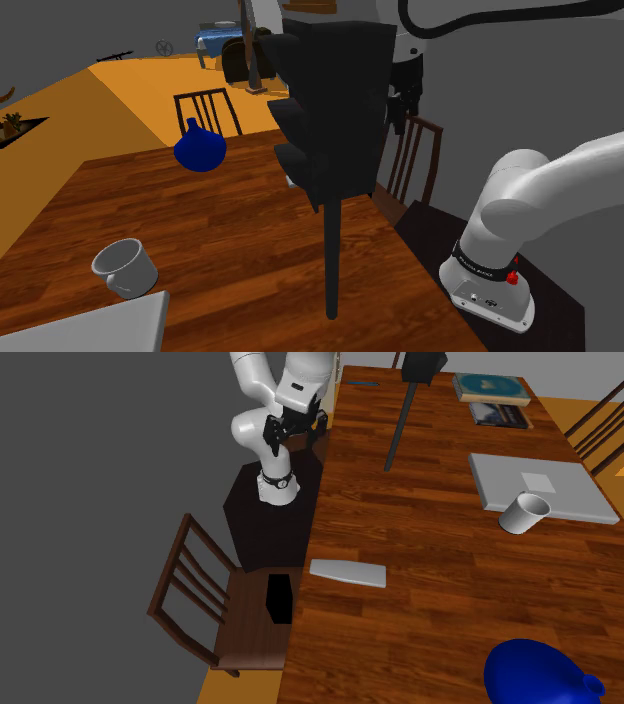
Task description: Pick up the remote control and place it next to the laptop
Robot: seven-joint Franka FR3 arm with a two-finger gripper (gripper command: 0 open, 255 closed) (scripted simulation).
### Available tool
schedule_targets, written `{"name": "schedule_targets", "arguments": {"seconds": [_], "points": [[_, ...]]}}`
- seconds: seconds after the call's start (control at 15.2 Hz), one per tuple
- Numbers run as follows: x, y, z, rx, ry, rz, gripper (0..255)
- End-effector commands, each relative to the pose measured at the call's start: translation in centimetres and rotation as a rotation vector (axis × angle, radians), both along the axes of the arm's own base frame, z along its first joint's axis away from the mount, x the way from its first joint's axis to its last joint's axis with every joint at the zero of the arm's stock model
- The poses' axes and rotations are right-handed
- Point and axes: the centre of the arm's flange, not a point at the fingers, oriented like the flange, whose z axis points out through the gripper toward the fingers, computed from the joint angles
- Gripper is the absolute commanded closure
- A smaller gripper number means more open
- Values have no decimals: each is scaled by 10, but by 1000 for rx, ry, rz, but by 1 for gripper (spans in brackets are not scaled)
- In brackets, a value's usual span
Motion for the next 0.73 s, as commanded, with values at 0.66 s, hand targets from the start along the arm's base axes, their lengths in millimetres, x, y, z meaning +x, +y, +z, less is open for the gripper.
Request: {"name": "schedule_targets", "arguments": {"seconds": [0.66], "points": [[90, -25, -78, 95, -26, 362, 0]]}}
